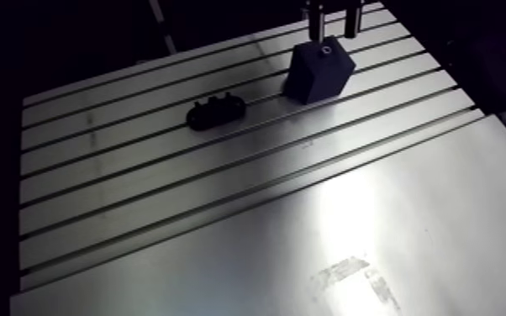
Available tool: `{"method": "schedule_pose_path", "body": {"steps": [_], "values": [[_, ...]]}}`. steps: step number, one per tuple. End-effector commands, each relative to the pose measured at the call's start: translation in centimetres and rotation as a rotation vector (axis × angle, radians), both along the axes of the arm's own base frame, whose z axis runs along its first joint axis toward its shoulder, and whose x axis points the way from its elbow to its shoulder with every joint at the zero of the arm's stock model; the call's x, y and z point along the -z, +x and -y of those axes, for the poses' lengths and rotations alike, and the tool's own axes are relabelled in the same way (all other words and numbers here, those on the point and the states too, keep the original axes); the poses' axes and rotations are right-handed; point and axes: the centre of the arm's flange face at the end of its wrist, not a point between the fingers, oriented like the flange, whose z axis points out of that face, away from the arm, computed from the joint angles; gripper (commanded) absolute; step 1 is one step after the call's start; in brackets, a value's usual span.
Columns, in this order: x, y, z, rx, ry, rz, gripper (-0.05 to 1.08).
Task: Pick up the M10 bolt and insert it into the hole until fully seated.
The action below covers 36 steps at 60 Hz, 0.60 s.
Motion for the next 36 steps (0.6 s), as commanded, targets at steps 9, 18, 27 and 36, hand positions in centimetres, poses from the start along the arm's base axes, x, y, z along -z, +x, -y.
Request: {"method": "schedule_pose_path", "body": {"steps": [9,18,27,36], "values": [[-6.2,-0.5,-0.5,0.0,0.009,-0.115,0.01],[-15.7,0.8,1.4,0.012,0.07,-0.324,0.01],[-22.7,4.3,4.1,0.002,0.142,-0.519,0.01],[-25.3,7.3,7.6,-0.014,0.125,-0.585,0.01]]}}
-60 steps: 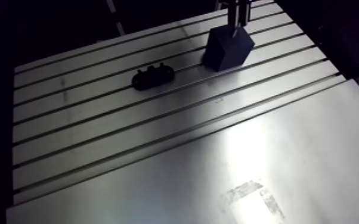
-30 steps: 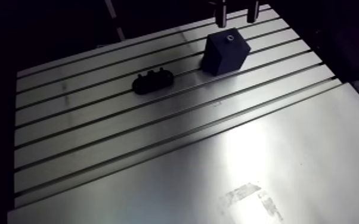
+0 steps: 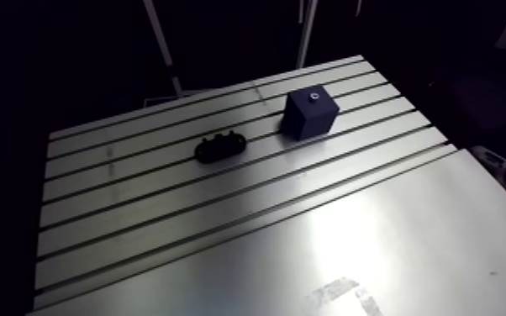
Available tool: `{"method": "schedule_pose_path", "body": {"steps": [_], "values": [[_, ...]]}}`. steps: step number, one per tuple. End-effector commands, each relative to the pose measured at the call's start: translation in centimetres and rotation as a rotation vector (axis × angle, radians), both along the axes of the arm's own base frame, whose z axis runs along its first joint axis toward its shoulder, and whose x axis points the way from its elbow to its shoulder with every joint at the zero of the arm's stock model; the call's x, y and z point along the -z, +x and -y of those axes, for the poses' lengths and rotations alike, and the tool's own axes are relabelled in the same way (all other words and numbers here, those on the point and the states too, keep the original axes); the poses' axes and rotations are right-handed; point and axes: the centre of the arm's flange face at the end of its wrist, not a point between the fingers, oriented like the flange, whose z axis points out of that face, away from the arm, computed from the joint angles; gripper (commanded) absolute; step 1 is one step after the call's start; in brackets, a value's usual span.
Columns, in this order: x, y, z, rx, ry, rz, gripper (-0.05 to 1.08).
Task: Pick up the M10 bolt and insert it into the hole until fully seated.
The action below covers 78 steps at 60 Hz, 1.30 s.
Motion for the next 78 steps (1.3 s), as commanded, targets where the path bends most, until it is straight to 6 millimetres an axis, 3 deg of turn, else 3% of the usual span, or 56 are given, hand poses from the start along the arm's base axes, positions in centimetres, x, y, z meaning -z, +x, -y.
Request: {"method": "schedule_pose_path", "body": {"steps": [1,11,21,31,61,78], "values": [[-13.8,6.9,6.8,-0.02,0.077,-0.345,0.01],[-14.9,9.6,10.2,-0.029,-0.028,-0.235,0.01],[-17.4,10.1,10.9,-0.016,-0.033,-0.261,0.01],[-18.5,10.2,11.1,-0.018,-0.029,-0.278,0.01],[-18.2,10.5,11.3,-0.027,-0.019,-0.269,0.01],[-16.5,9.4,10.7,-0.037,0.013,-0.235,0.01]]}}
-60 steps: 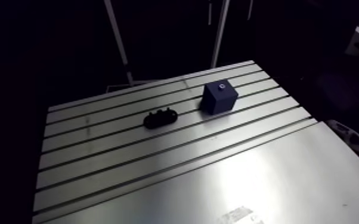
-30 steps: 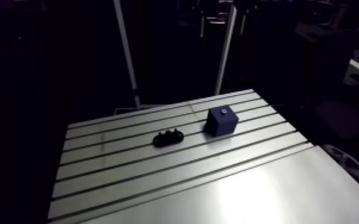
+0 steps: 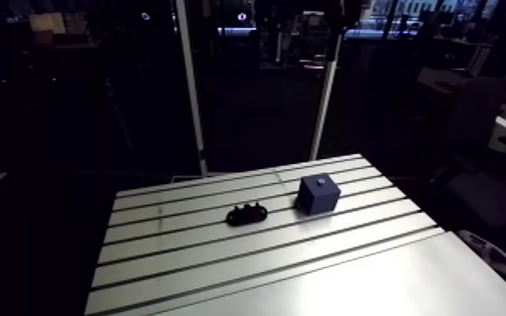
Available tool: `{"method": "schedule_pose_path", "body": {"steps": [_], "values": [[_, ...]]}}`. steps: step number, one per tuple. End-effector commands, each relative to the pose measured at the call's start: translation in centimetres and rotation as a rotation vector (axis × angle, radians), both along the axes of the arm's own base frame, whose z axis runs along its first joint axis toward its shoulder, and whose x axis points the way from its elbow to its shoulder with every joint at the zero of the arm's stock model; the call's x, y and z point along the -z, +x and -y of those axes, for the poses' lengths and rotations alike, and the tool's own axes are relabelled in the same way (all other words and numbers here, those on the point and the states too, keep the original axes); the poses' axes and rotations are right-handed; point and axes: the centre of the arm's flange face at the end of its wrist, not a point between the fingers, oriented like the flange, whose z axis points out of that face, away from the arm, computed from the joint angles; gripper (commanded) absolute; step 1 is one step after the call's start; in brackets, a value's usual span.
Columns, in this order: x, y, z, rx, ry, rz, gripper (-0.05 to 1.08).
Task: Pick up the M10 bolt and insert it into the hole until fully seated.
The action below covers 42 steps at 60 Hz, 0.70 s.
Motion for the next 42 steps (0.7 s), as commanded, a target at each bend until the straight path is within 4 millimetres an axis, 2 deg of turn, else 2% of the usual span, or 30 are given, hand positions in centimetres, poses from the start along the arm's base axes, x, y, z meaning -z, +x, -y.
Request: {"method": "schedule_pose_path", "body": {"steps": [1,10,20,42], "values": [[1.0,-0.6,-0.4,-0.005,0.025,0.023,0.01],[1.2,-1.2,-0.5,-0.013,0.039,0.031,0.01],[0.8,-1.3,2.0,-0.06,0.043,0.021,0.01],[1.3,-0.1,2.2,-0.055,0.059,-0.037,0.01]]}}
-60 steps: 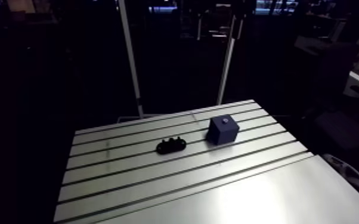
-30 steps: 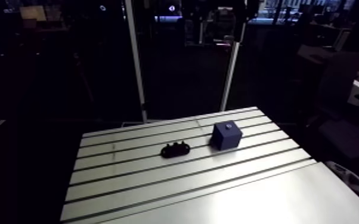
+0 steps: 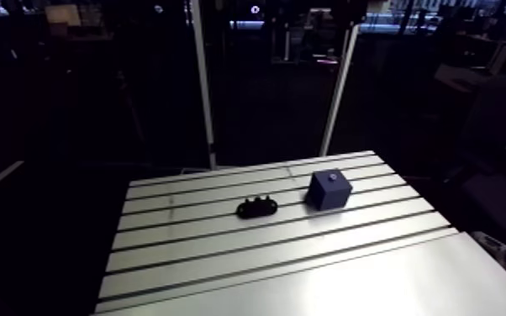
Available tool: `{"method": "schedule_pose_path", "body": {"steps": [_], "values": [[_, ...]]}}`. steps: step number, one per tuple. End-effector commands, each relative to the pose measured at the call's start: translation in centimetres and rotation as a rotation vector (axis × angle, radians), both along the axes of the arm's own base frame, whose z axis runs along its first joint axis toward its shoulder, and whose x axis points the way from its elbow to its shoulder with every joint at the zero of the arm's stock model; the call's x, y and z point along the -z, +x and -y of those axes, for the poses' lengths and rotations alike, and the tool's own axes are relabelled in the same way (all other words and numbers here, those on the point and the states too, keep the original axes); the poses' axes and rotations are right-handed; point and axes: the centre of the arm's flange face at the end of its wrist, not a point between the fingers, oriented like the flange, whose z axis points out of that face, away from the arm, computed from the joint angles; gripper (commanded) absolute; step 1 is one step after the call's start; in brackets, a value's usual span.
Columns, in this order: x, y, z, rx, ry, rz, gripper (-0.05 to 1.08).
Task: Pick up the M10 bolt and insert it into the hole until fully seated.
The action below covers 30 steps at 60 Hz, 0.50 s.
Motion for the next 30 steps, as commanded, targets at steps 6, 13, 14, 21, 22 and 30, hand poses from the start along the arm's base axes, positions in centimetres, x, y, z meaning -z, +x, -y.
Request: {"method": "schedule_pose_path", "body": {"steps": [6,13,14,21,22,30], "values": [[0.4,2.3,0.6,0.001,0.02,-0.064,0.01],[0.4,3.4,0.8,0.004,0.019,-0.061,0.01],[0.4,3.4,0.8,0.004,0.019,-0.061,0.01],[0.1,3.6,1.0,0.004,0.012,-0.058,0.01],[0.1,3.7,1.0,0.004,0.011,-0.052,0.01],[-0.2,4.1,1.2,0.004,0.008,-0.04,0.01]]}}
